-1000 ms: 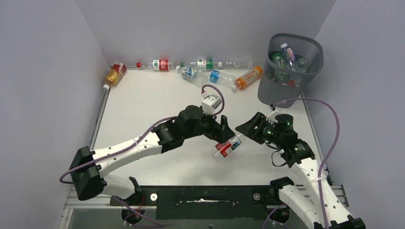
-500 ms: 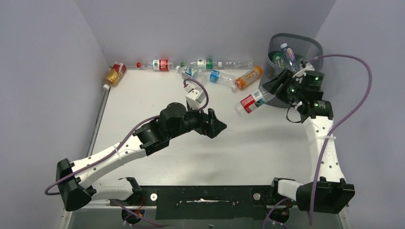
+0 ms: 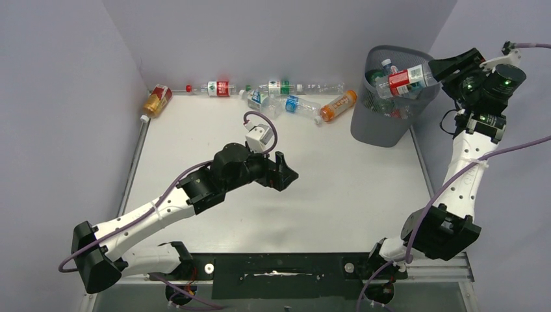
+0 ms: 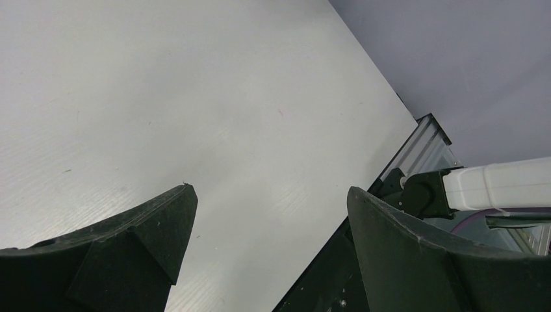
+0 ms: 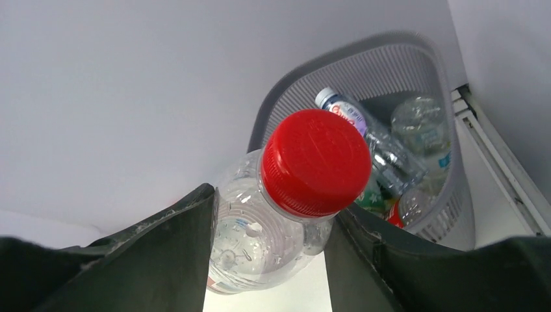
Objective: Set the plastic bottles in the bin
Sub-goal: Place the plastic bottle in the trash bin, then adjust the plastic bottle at the center of the board.
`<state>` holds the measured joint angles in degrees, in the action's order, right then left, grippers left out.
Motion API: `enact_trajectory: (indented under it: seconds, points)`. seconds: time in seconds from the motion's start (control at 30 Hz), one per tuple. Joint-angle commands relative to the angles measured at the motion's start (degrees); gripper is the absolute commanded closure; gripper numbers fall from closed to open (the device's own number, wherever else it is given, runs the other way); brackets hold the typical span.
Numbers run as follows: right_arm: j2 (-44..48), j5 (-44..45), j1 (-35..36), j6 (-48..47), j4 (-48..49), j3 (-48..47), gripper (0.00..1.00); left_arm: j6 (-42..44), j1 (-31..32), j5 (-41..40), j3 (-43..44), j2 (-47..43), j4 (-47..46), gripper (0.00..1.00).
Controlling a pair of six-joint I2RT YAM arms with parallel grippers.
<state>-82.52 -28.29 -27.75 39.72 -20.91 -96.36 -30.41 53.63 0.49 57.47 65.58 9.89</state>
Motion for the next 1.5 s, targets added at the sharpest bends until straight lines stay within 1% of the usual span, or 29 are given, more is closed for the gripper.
enact_trajectory:
  seconds: [0.0, 0.23, 0.5, 0.53, 0.57, 0.6, 0.63, 0.67, 0.7, 0.73, 0.83, 1.07, 1.17, 1.27, 1.37, 1.47]
  points:
    - [-2.3, -0.7, -1.9, 4.9, 11.2, -0.7, 0.51, 0.5, -1.1, 0.9, -0.1, -1.7, -1.8, 0.13]
    - [-7.8, 0.8, -1.6, 5.8, 16.9, -1.2, 0.48, 1.1, -2.7, 2.4, -1.0, -1.5, -2.2, 0.13]
    - [-15.4, 5.4, 2.6, 0.4, 13.1, -7.8, 0.48, 1.7, -5.4, 4.8, -1.9, -2.1, -2.5, 0.13]
    - [-16.1, 5.8, 3.1, -0.1, 12.2, -8.7, 0.46, 1.8, -5.7, 4.8, -2.0, -2.2, -2.5, 0.13]
    - [-16.9, 5.9, 3.5, -0.7, 11.1, -9.7, 0.41, 1.8, -5.8, 5.0, -2.1, -2.4, -2.5, 0.13]
    - [-17.6, 5.9, 3.9, -1.3, 9.6, -10.9, 0.25, 1.8, -5.9, 5.1, -2.1, -2.5, -2.6, 0.13]
    - [-18.1, 6.0, 4.4, -2.0, 7.8, -12.0, 0.13, 1.8, -6.0, 5.2, -2.2, -2.6, -2.5, 0.13]
    - [-18.3, 6.4, 4.8, -3.0, 6.0, -13.0, 0.04, 1.8, -6.1, 5.4, -2.3, -2.6, -2.5, 0.13]
    - [-17.9, 6.9, 5.3, -3.9, 4.8, -13.4, 0.0, 1.7, -6.1, 5.5, -2.4, -2.7, -2.5, 0.13]
    - [-17.2, 7.6, 5.7, -4.7, 3.8, -13.3, 0.02, 1.8, -6.2, 5.7, -2.5, -2.6, -2.5, 0.13]
    - [-13.9, 9.3, 6.5, -6.1, 1.4, -11.9, 0.02, 1.6, -6.5, 6.3, -2.2, -1.9, -2.2, 0.13]
    - [-2.4, 10.1, 7.6, -7.2, -4.3, -6.5, 0.02, 1.8, -6.6, 6.9, -0.5, 1.1, -1.4, 0.13]
    - [4.1, 8.9, 8.7, -6.7, -5.4, -1.1, 0.02, 2.5, -6.8, 7.0, 0.5, 3.0, -1.2, 0.13]
    - [12.5, 6.6, 10.7, -5.1, -6.3, 5.7, 0.02, 3.5, -7.1, 7.5, 2.3, 5.7, -1.4, 0.13]
    - [19.8, 5.8, 16.1, -4.2, -8.2, 14.3, 0.02, 4.0, -7.2, 8.2, 4.0, 8.1, -2.3, 0.13]
    - [28.2, 8.0, 23.4, -2.1, -9.4, 24.8, 0.02, 4.0, -7.3, 9.1, 4.5, 9.8, -3.2, 0.13]
